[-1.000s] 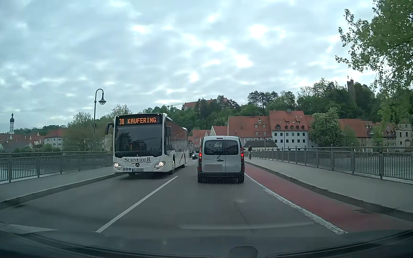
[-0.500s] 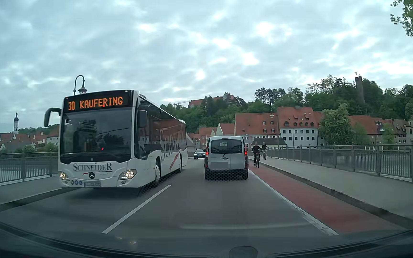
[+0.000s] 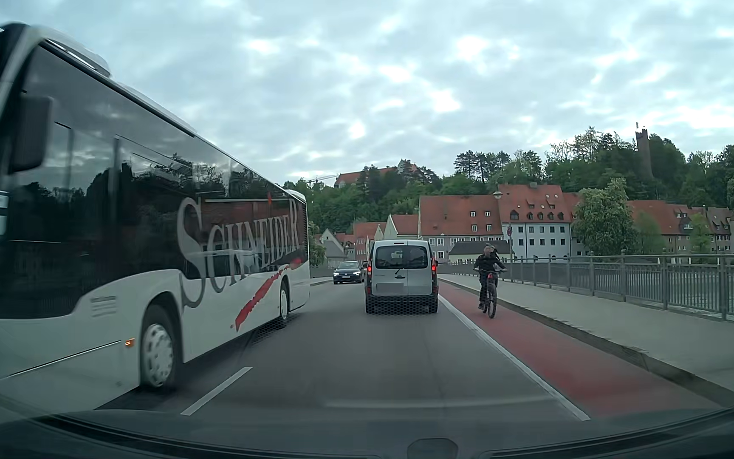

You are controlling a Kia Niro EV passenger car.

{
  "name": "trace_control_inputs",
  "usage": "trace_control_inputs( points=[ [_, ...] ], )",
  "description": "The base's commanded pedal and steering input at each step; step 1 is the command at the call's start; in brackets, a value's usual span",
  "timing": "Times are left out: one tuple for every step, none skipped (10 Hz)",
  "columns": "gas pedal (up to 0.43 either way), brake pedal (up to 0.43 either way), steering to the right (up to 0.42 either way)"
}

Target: Follow the waypoints while adhering to traffic rules and regulations

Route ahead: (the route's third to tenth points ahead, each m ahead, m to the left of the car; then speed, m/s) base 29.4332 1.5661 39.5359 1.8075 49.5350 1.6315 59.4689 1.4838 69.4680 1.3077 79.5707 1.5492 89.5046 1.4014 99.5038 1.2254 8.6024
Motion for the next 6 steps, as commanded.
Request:
trace_control_inputs(
  points=[
    [0.169, 0.0, -0.005],
    [0.157, 0.0, -0.005],
    [0.157, 0.0, -0.003],
    [0.15, 0.0, -0.001],
    [0.138, 0.0, 0.002],
    [0.138, 0.0, 0.005]
  ],
)
